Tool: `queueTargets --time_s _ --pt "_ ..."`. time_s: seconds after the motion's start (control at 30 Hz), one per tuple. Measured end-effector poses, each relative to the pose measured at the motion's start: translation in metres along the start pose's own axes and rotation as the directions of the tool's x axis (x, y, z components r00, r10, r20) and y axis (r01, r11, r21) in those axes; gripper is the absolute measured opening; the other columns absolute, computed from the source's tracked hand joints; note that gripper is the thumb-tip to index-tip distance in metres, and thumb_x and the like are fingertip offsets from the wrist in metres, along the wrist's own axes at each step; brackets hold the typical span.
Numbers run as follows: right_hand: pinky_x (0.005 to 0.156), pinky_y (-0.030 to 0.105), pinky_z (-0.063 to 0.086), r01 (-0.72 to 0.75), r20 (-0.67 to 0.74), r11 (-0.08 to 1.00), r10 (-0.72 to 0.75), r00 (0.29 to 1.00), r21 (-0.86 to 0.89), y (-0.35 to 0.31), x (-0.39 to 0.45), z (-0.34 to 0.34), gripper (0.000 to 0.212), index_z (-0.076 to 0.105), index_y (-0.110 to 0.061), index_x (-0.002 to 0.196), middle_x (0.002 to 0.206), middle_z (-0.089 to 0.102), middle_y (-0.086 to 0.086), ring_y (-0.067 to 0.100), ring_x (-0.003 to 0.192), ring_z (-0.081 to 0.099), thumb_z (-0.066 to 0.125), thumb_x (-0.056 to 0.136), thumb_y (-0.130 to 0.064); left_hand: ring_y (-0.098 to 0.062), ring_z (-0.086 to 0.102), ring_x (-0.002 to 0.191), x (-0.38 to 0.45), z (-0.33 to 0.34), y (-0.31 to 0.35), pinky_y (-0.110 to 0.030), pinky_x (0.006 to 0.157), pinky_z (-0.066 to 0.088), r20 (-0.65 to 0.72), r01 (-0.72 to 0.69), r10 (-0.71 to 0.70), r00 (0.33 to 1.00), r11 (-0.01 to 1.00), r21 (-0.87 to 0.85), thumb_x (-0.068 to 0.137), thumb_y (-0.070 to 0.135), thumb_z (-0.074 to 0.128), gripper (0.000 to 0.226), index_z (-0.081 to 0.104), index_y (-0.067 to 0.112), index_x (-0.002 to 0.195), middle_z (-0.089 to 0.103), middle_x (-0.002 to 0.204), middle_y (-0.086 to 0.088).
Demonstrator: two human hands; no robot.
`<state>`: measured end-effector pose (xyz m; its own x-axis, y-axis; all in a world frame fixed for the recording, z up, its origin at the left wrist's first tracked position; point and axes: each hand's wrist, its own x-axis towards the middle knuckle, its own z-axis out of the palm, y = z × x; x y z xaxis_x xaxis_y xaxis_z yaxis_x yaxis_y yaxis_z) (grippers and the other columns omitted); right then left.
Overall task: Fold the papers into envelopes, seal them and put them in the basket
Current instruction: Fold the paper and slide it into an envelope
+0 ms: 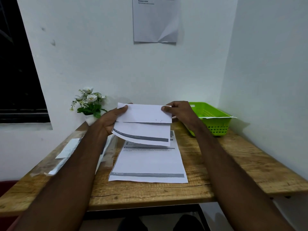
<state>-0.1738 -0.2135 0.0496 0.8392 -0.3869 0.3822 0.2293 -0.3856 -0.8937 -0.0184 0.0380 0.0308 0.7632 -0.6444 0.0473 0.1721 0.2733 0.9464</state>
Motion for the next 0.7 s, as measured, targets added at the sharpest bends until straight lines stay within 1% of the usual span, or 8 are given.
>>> queueTargets --time_s 0.07,0.13,0.27,0.33,0.4,0.47,0.6,0.7 --pt "0.073 0.035 0.062 -0.088 0.09 0.991 0.079 0.993 0.1 0.0041 -0.0017 -0.0015 0.028 0.077 -0.005 0.103 0.1 0.079 0.014 0.023 0.088 0.077 0.083 0.083 -0.024 -0.024 0.079 0.081 -0.0008 0.001 0.0001 -0.04 0.058 0.063 -0.005 -0.003 0.003 1.0 1.0 0.001 0.103 0.027 0.058 0.021 0.07 0.014 0.113 0.08 0.097 -0.009" --pt "0.083 0.042 0.063 -0.141 0.143 0.979 0.121 0.982 0.145 0.0081 -0.0007 -0.0012 0.031 0.076 -0.006 0.112 0.107 0.078 0.012 0.029 0.099 0.076 0.081 0.085 -0.02 -0.025 0.079 0.082 -0.0023 0.0023 0.0009 -0.04 0.058 0.063 -0.006 0.001 -0.001 1.0 1.0 -0.002 0.102 0.029 0.06 0.022 0.071 0.014 0.112 0.08 0.097 -0.01" --pt "0.089 0.048 0.061 -0.123 0.08 0.964 0.107 0.991 0.237 0.0102 0.0035 -0.0022 0.034 0.074 -0.005 0.118 0.11 0.077 0.012 0.033 0.106 0.074 0.08 0.087 -0.018 -0.03 0.075 0.101 -0.007 0.0031 0.0022 -0.046 0.072 0.064 0.091 0.102 -0.104 0.99 0.995 0.022 0.094 0.024 0.068 0.026 0.078 0.007 0.111 0.075 0.117 -0.019" --pt "0.092 0.051 0.06 -0.106 0.036 0.958 0.1 0.994 0.267 0.0096 0.0041 -0.0043 0.034 0.074 -0.005 0.119 0.11 0.077 0.012 0.033 0.106 0.073 0.08 0.087 -0.017 -0.031 0.076 0.098 -0.0089 0.0029 0.0015 -0.045 0.071 0.064 0.102 0.154 -0.161 0.982 0.986 0.066 0.092 0.015 0.068 0.03 0.074 0.002 0.118 0.074 0.116 -0.02" --pt "0.092 0.052 0.059 -0.1 0.014 0.956 0.1 0.995 0.275 0.0093 0.0035 -0.0054 0.034 0.073 -0.006 0.12 0.111 0.077 0.011 0.033 0.106 0.073 0.079 0.088 -0.017 -0.029 0.078 0.091 -0.0095 0.0031 0.0007 -0.042 0.068 0.064 0.077 0.179 -0.187 0.979 0.979 0.099 0.097 0.012 0.063 0.028 0.067 -0.001 0.122 0.076 0.111 -0.02" --pt "0.092 0.051 0.06 -0.099 0.017 0.953 0.098 0.995 0.288 0.0078 0.0017 -0.0065 0.033 0.073 -0.006 0.12 0.112 0.077 0.012 0.033 0.107 0.073 0.078 0.089 -0.016 -0.026 0.078 0.085 -0.0087 0.0047 0.0009 -0.041 0.067 0.065 0.048 0.185 -0.19 0.981 0.978 0.095 0.101 0.013 0.059 0.024 0.066 0.0 0.119 0.077 0.106 -0.018" --pt "0.088 0.047 0.061 -0.102 0.05 0.953 0.091 0.995 0.286 0.0047 -0.0005 -0.0087 0.034 0.073 -0.004 0.121 0.113 0.077 0.013 0.031 0.103 0.074 0.076 0.087 -0.006 -0.025 0.077 0.081 -0.0073 0.0069 0.0008 -0.042 0.078 0.062 0.018 0.189 -0.191 0.981 0.977 0.098 0.103 0.011 0.056 0.025 0.061 -0.002 0.124 0.07 0.115 -0.02" --pt "0.083 0.045 0.063 -0.1 0.067 0.955 0.084 0.994 0.279 0.0046 -0.0002 -0.0101 0.029 0.076 -0.003 0.112 0.107 0.077 0.015 0.028 0.093 0.074 0.072 0.084 0.005 -0.028 0.077 0.078 -0.0078 0.0073 0.0002 -0.042 0.071 0.065 0.012 0.206 -0.207 0.978 0.976 0.075 0.104 0.004 0.05 0.025 0.057 -0.004 0.126 0.072 0.109 -0.022"
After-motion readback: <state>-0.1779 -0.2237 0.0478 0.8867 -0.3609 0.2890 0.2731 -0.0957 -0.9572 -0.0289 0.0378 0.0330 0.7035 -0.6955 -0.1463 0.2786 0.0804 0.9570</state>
